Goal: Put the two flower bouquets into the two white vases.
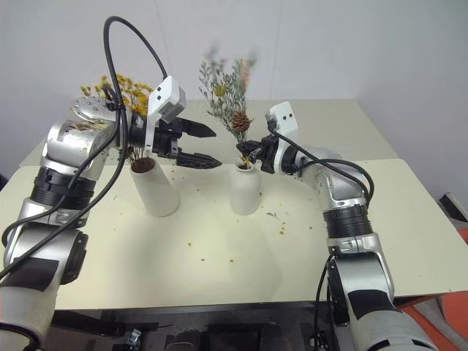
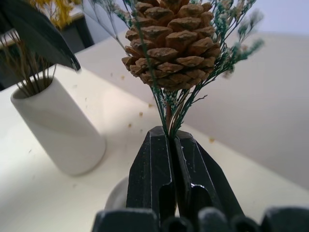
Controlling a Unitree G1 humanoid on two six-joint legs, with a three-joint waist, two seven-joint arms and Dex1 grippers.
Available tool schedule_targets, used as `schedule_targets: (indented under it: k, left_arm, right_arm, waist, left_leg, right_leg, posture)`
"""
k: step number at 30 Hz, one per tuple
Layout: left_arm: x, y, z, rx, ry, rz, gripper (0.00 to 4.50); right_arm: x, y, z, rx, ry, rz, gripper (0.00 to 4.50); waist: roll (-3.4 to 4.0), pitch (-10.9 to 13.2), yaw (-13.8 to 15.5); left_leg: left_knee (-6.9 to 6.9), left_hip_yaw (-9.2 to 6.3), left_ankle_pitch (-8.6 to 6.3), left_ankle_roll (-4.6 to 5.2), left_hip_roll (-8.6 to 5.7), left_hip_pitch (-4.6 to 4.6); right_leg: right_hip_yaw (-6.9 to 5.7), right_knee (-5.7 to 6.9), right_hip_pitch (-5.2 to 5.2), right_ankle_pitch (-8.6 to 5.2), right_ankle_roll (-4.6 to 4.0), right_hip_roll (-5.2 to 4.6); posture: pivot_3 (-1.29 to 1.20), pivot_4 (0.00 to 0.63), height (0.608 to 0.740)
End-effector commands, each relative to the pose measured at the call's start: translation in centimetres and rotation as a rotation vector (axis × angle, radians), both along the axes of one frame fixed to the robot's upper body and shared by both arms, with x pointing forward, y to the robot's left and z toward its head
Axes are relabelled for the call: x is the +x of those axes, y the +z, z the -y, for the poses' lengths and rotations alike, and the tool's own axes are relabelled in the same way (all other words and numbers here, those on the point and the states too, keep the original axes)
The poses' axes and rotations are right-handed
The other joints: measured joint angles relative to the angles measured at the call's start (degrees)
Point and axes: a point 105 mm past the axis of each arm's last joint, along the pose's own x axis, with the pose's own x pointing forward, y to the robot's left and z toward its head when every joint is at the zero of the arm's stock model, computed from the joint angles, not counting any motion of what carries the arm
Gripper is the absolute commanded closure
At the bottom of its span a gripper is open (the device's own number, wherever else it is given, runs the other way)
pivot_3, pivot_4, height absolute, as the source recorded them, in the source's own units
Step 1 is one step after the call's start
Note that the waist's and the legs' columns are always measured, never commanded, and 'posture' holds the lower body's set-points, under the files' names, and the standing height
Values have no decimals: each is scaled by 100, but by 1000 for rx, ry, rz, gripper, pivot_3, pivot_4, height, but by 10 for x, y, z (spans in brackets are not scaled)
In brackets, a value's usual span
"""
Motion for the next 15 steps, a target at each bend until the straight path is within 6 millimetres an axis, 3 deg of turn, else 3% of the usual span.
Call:
schedule_targets:
  k: [1,10,15]
  left_arm:
    - [-2,13,1,1,0,47,0]
    - [1,15,1,0,0,53,0]
    - [3,15,2,-1,-1,54,0]
  right_arm:
    - [-14,31,4,72,14,148,4465]
    - [-43,36,0,192,29,273,4465]
    - [-48,20,-10,166,-35,415,4465]
  waist:
    - [0,0,1]
    - [0,0,-8]
    - [0,0,-11]
  left_leg:
    - [0,0,0,0,0,-1]
    - [0,0,0,0,0,-1]
    - [0,0,0,0,0,-1]
  right_leg:
    - [0,0,0,0,0,-1]
    - [0,1,0,0,0,0]
    - [1,2,-2,0,1,0]
  posture:
    - [0,150,740]
    - [0,150,740]
    - [0,150,740]
